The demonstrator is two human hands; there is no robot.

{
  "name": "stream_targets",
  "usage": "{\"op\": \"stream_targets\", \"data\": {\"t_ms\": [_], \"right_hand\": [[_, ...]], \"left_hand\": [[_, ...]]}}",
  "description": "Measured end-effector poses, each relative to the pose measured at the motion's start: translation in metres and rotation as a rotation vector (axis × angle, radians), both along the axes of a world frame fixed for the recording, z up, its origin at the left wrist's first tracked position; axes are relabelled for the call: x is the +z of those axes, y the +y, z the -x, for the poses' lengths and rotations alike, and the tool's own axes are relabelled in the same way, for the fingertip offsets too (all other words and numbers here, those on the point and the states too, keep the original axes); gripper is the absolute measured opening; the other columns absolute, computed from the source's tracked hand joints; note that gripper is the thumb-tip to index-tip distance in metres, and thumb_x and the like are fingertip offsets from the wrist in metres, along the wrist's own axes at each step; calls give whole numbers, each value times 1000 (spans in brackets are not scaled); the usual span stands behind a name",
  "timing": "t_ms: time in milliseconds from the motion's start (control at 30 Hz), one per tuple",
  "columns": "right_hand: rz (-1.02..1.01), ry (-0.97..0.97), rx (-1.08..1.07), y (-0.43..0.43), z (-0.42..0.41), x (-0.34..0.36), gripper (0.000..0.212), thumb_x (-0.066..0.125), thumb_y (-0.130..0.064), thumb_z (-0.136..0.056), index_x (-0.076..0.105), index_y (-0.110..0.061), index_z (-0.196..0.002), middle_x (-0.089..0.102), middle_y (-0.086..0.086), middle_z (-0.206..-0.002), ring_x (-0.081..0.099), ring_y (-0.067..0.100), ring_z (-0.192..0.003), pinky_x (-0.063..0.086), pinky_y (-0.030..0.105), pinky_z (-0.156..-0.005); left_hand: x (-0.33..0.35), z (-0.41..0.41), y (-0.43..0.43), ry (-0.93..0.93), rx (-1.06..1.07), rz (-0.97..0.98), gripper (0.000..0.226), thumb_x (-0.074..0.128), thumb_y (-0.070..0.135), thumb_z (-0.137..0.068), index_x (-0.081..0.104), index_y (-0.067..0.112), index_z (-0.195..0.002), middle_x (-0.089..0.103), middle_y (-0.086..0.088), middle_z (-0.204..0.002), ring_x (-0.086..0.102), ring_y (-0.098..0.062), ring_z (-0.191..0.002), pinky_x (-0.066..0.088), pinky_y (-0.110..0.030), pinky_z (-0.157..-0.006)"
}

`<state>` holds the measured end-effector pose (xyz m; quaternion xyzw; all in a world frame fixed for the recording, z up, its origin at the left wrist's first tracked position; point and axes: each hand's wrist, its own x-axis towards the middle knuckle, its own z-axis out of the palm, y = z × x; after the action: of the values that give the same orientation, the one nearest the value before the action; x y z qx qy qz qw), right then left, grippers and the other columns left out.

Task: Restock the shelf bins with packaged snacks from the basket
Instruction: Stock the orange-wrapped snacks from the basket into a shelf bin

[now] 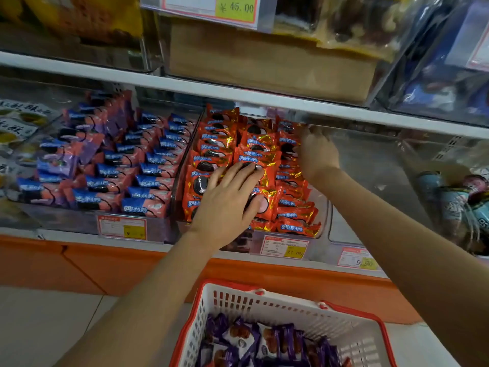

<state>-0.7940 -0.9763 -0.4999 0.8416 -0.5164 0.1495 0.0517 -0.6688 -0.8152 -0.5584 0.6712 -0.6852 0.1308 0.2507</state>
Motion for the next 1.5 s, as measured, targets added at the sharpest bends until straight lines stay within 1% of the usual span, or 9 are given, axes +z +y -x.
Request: {"op": "stream_targets", "data": {"t_ms": [167,333,467,733,967,1067,1233,1367,1500], "right_hand": [[-21,65,49,-12,-3,1,34,51,-6,-95,44,-10,-128,59,16,-117,58,33,-108,49,42,-91],[175,187,68,-14,-1,0,46,57,-5,-90,43,-13,-133,46,17,-130,46,36,-120,43,44,-93],[137,177,123,-6,-1,1,45,52,3,-90,42,-12,-131,51,16,-124,60,34,-100,49,39,-77],[-24,132,186,20,18,1,57,48,1,-92,30,-15,-144,27,10,-150,51,32,-119,47,37,-84],[-13,60,326,61,57,-5,40,48,-3,-94,45,-9,-133,46,12,-135,56,32,-111,51,42,-83],[72,108,463,87,83,-17,39,65,-7,-85,58,-4,-123,60,15,-122,59,34,-111,51,40,-88],[50,305,523,129,124,-40,67,66,-11,-85,36,-12,-145,36,8,-150,31,24,-141,12,33,-110],[23,340,523,153,157,-58,76,80,-7,-63,51,-12,-134,48,7,-141,49,23,-128,32,35,-106],[-59,378,556,163,186,-90,63,89,-16,-43,67,-14,-101,66,2,-99,65,17,-88,55,29,-79]], "left_hand": [[-2,-1,-1,-20,3,23,48,31,36,-97,52,12,-133,55,-8,-135,47,-27,-128,20,-42,-109],[-2,-1,-1,-28,7,13,48,31,36,-97,52,12,-133,54,-8,-136,46,-27,-129,21,-42,-109],[-2,-1,-1,-21,4,16,48,30,36,-97,52,12,-133,54,-8,-136,47,-27,-128,21,-41,-109],[-2,1,-1,-52,28,17,49,30,36,-97,52,12,-134,55,-8,-136,47,-27,-128,21,-42,-108],[2,3,2,-131,75,-51,50,29,37,-96,52,12,-133,56,-9,-134,46,-29,-129,16,-46,-109],[9,12,7,-186,135,-54,51,32,38,-93,58,12,-128,57,-10,-132,46,-32,-129,16,-54,-110],[11,48,26,-222,94,80,42,61,17,-81,61,9,-123,58,-15,-129,49,-35,-125,26,-57,-108],[-18,82,52,-208,-26,134,32,52,19,-84,66,11,-111,65,-10,-111,58,-30,-109,32,-51,-104],[-64,106,78,-167,-122,60,27,52,19,-81,68,14,-102,65,-4,-100,55,-22,-98,36,-46,-100]]}}
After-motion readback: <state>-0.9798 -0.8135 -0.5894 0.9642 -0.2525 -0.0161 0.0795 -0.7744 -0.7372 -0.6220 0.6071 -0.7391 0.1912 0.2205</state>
